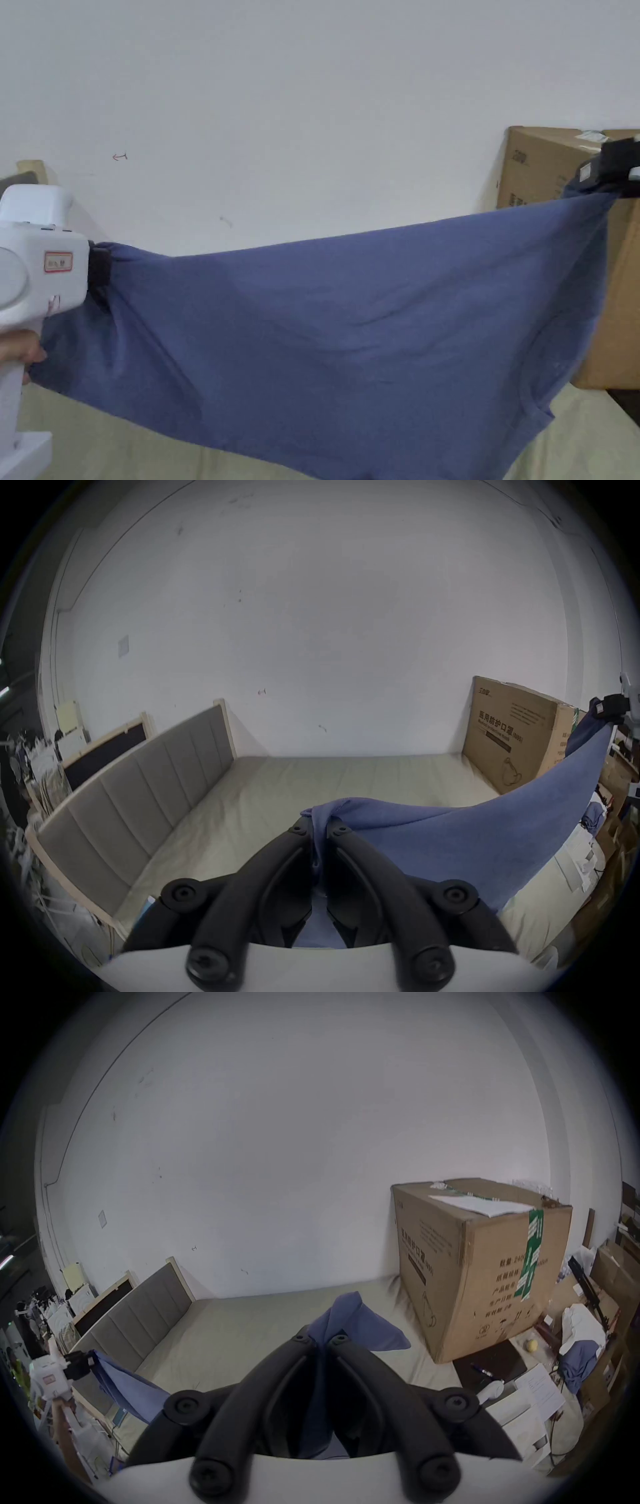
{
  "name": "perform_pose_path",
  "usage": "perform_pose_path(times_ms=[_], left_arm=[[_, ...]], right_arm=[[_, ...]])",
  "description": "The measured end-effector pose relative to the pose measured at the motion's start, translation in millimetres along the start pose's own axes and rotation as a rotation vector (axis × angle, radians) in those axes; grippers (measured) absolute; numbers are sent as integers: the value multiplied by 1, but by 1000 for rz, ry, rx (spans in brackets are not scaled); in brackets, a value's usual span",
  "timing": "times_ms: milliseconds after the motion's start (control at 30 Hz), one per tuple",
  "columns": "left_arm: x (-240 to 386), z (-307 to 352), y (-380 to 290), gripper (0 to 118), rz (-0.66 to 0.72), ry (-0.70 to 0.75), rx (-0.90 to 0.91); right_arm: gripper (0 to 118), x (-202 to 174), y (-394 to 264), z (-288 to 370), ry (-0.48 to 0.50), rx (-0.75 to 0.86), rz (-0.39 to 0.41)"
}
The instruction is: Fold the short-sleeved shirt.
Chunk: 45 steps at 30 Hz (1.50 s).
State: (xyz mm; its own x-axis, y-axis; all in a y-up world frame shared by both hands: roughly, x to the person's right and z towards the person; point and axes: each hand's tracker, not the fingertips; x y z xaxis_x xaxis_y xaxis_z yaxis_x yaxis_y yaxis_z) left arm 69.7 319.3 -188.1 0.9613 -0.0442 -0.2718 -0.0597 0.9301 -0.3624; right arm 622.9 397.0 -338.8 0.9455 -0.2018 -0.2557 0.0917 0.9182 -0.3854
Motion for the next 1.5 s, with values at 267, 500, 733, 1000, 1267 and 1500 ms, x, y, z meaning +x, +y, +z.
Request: perform_pose_path(times_ms=[267,500,733,1000,1267,1500], left_arm=[[-2,-58,81,4,-24,-9,54],[-4,-121,143,4,-28,-1,92],[4,-175,182,4,-59,18,122],[16,-213,149,4,-36,22,102],[34,-280,24,4,-24,22,-107],[41,-286,-130,4,-34,-44,-363]], right_arm=[[3,-10,74,-49,-18,46,-29],[3,-25,149,-95,-30,114,-38],[3,-29,191,-114,-34,166,-38],[3,-14,161,-142,-46,132,19],[3,13,40,-215,-80,-104,20],[3,49,-133,-236,-59,-349,-110]])
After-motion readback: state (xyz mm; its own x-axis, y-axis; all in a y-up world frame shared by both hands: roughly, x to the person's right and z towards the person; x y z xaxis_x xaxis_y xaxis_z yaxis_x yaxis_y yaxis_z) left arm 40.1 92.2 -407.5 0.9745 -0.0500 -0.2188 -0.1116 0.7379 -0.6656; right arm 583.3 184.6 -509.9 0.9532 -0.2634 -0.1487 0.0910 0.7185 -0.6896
